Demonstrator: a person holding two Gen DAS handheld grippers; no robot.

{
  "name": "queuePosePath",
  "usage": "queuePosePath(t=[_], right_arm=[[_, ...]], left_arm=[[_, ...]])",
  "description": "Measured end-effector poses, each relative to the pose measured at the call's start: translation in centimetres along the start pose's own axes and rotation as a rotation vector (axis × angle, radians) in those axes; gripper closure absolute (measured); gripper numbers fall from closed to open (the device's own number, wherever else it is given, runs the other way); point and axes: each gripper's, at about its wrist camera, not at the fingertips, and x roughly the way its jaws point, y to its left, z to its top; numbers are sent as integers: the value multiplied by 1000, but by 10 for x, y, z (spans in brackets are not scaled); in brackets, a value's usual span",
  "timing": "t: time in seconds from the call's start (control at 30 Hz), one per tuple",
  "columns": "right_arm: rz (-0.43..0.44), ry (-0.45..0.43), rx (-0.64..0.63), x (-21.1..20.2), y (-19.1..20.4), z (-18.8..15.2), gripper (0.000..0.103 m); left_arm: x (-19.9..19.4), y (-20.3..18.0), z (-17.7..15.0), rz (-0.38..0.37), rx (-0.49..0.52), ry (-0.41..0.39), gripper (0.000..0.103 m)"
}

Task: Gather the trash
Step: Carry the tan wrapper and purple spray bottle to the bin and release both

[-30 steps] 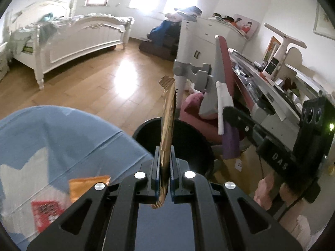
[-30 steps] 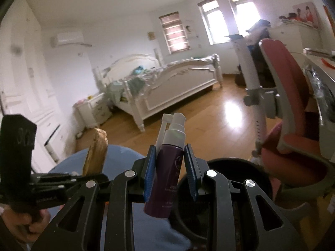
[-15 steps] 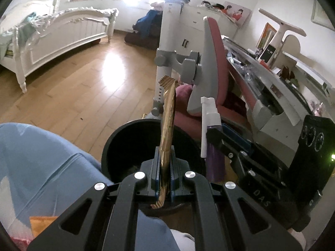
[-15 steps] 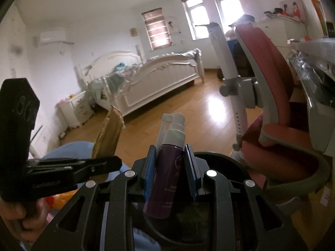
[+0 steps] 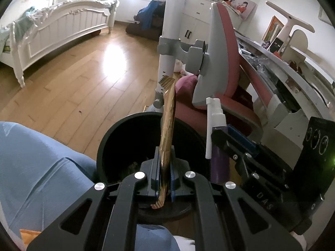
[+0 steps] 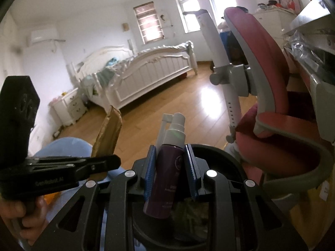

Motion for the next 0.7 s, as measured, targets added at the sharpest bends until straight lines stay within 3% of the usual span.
queuePosePath(t=[0.17,0.2,0.23,0.3,0.33,0.53,0.7], right_arm=[[-29,10,11,4,-2,-1,73],[-33,15,12,5,-4,-1,67],[-35,17,12,5,-3,-2,55],[-41,6,17,2,-4,-2,34],[-41,-5,21,-1,-4,-3,28],[-34,7,12,-10,6,-5,27],[16,15,-12,-21,31,-7,22]], left_arm=[[5,-1,4,5,-9,7,87],[5,-1,5,8,-11,5,71],[3,-2,5,18,-13,-5,41],[-7,-2,5,37,-10,-60,10],[-13,-3,5,37,-1,-92,9],[-39,4,2,40,-23,-110,9],[-82,22,-12,62,-64,-155,9]])
